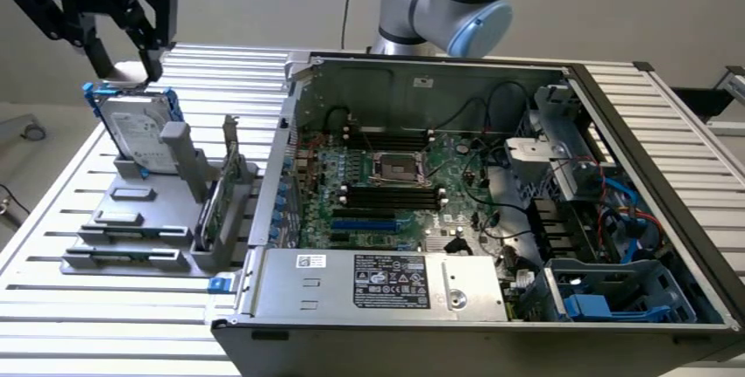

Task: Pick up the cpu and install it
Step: 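Pick up the cpu and move it towards the insertion slot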

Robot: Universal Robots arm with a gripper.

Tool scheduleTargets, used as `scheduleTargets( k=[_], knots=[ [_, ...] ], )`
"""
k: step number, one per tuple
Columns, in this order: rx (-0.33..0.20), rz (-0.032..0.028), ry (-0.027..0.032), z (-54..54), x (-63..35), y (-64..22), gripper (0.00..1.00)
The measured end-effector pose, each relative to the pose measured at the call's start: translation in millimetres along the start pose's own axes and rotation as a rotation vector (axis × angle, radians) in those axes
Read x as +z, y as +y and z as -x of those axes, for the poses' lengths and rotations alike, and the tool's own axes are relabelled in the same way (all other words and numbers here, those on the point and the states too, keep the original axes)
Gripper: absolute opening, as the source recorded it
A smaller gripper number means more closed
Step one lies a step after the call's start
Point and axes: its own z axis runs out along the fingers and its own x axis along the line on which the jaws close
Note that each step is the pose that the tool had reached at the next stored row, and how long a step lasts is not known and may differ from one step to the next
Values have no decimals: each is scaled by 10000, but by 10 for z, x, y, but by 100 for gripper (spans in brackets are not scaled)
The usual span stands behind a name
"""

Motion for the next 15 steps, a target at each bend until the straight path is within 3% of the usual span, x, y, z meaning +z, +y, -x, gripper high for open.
scheduleTargets(
  k=[15],
  knots=[
    [-1, 29, 28, 592, -32, 88, 55]
  ],
)
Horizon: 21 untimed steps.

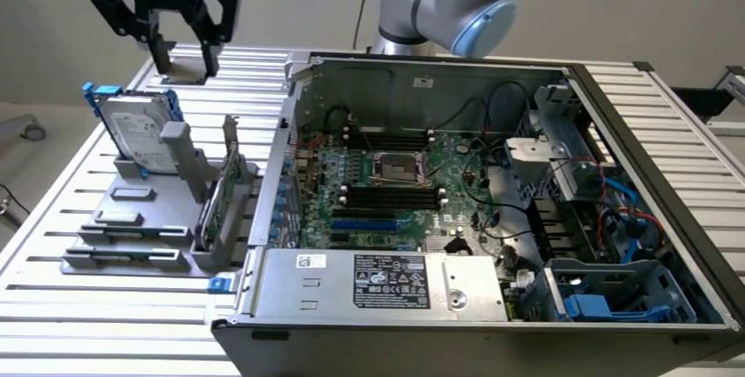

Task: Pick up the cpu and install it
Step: 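Pick up the cpu and move it towards the insertion slot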

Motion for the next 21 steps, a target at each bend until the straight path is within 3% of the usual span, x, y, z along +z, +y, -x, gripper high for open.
scheduleTargets(
  k=[10, 15, 21],
  knots=[
    [0, 3, 84, 328, 34, 156, 55],
    [-14, 69, 122, 482, 48, 178, 55],
    [-16, 107, 158, 748, 62, 215, 55]
  ],
)
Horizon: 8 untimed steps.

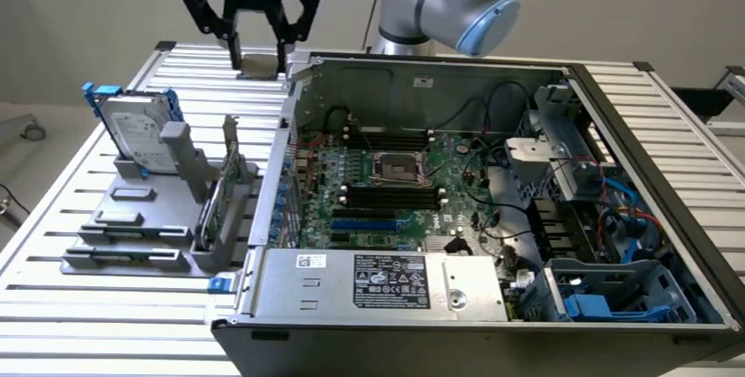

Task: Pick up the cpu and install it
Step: 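Pick up the cpu and move it towards the insertion slot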

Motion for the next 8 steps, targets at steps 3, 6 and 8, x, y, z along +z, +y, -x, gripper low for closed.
scheduleTargets(
  k=[3, 6, 8],
  knots=[
    [1, 1, 5, 138, 3, 18, 55],
    [1, 1, 8, 275, 15, 46, 55],
    [1, 1, 8, 369, 24, 70, 55]
  ],
)
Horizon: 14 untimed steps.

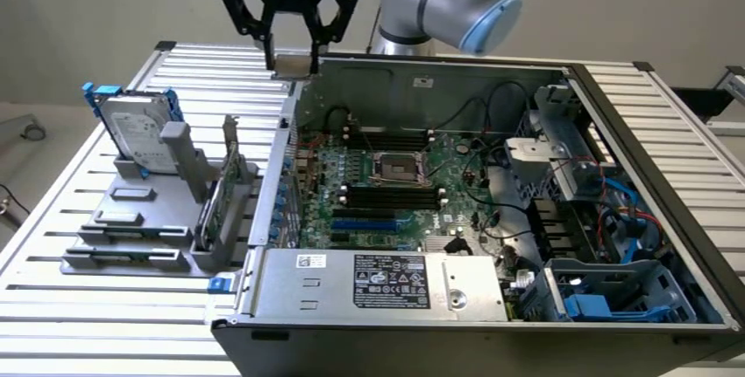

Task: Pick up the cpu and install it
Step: 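Pick up the cpu and move it towards the insertion slot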

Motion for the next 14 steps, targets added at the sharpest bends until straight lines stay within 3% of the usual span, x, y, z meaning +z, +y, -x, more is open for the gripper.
scheduleTargets(
  k=[14],
  knots=[
    [0, 0, 0, 648, 99, 173, 55]
  ],
)
